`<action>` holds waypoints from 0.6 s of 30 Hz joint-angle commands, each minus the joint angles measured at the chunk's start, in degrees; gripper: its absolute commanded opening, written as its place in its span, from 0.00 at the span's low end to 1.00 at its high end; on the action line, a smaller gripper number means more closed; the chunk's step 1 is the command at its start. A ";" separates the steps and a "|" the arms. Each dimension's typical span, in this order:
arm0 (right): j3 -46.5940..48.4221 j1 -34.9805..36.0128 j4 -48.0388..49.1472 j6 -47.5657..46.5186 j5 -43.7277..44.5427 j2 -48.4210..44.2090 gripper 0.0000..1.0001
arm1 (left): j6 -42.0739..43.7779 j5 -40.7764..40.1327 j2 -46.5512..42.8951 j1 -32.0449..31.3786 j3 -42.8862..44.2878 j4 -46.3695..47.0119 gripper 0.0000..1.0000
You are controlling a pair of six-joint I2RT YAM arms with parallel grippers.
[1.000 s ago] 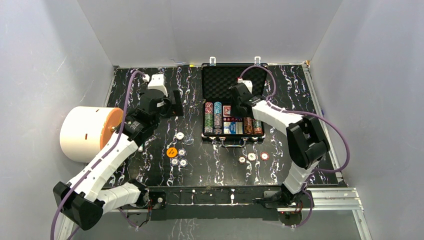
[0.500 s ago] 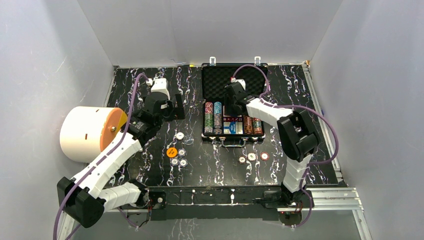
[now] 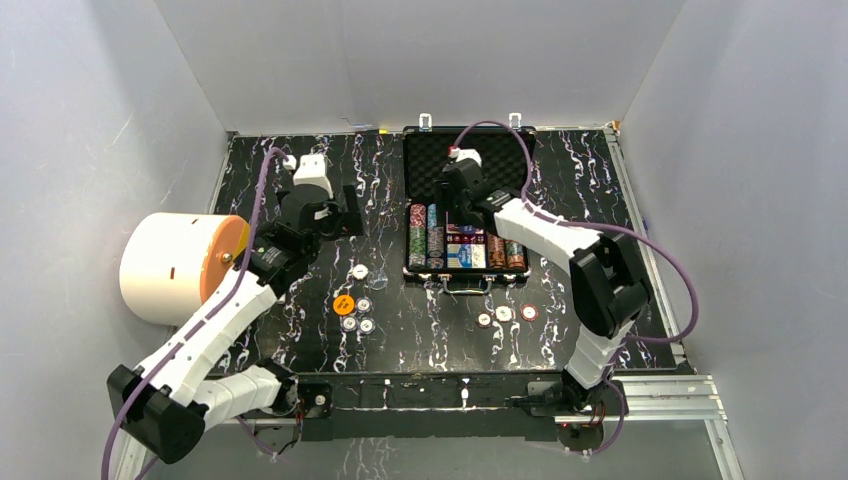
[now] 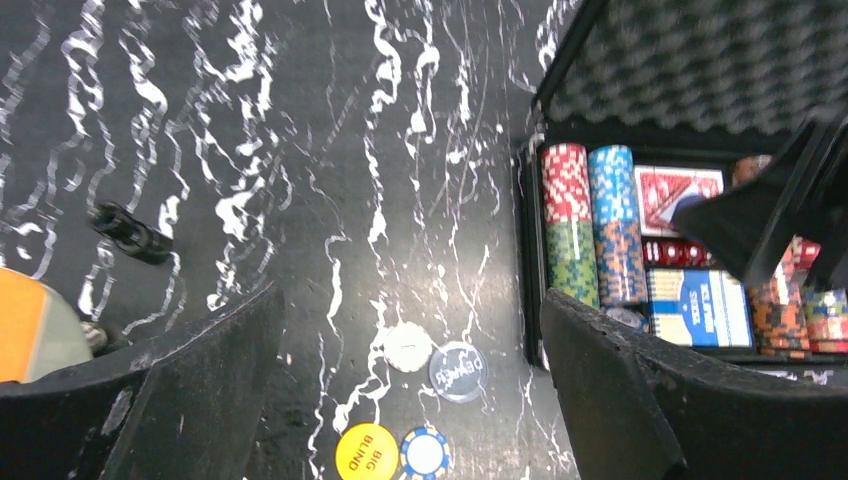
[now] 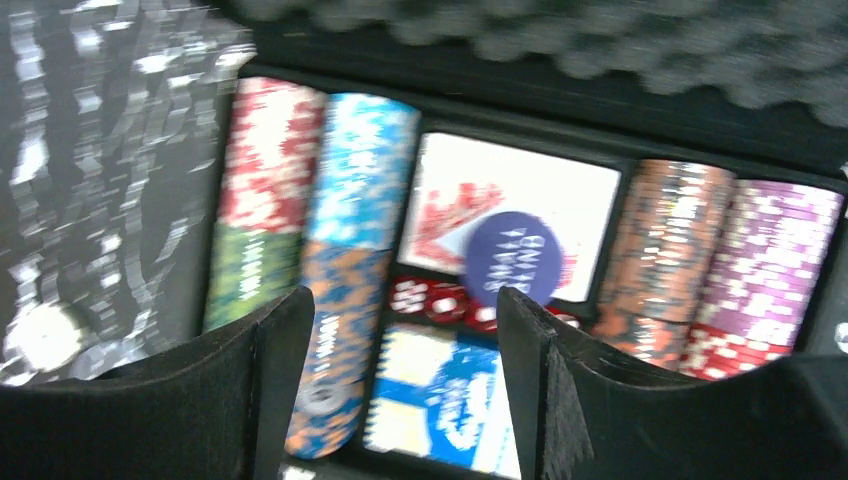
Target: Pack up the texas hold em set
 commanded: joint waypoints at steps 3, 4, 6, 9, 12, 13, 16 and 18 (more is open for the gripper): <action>4.89 12.73 1.28 -0.74 -0.35 -3.18 0.76 | 5.70 -9.38 -7.21 0.44 7.15 2.48 0.98; 5.59 14.51 1.19 -1.02 0.24 -1.77 0.77 | 6.40 -10.41 -8.04 0.36 8.15 2.70 0.98; 7.22 17.69 1.09 -1.75 0.27 0.76 0.81 | 7.72 -11.19 -9.66 0.37 9.65 3.72 0.98; 9.70 21.72 0.62 -2.87 0.25 4.91 0.86 | 8.65 -10.96 -11.74 0.43 10.41 4.66 0.98; 12.33 23.41 -0.43 -3.37 -1.91 9.26 0.87 | 8.76 -10.42 -12.64 0.41 10.88 3.98 0.98; 13.16 23.67 -0.92 -3.31 -2.69 10.58 0.88 | 8.45 -10.40 -12.71 0.42 10.92 3.59 0.98; 15.69 23.99 -2.97 -3.71 -3.69 14.02 0.89 | 7.99 -10.14 -12.77 0.37 10.39 2.77 0.98; 16.67 24.17 -3.51 -4.35 -4.79 15.66 0.90 | 7.77 -10.09 -12.74 0.40 10.03 2.37 0.98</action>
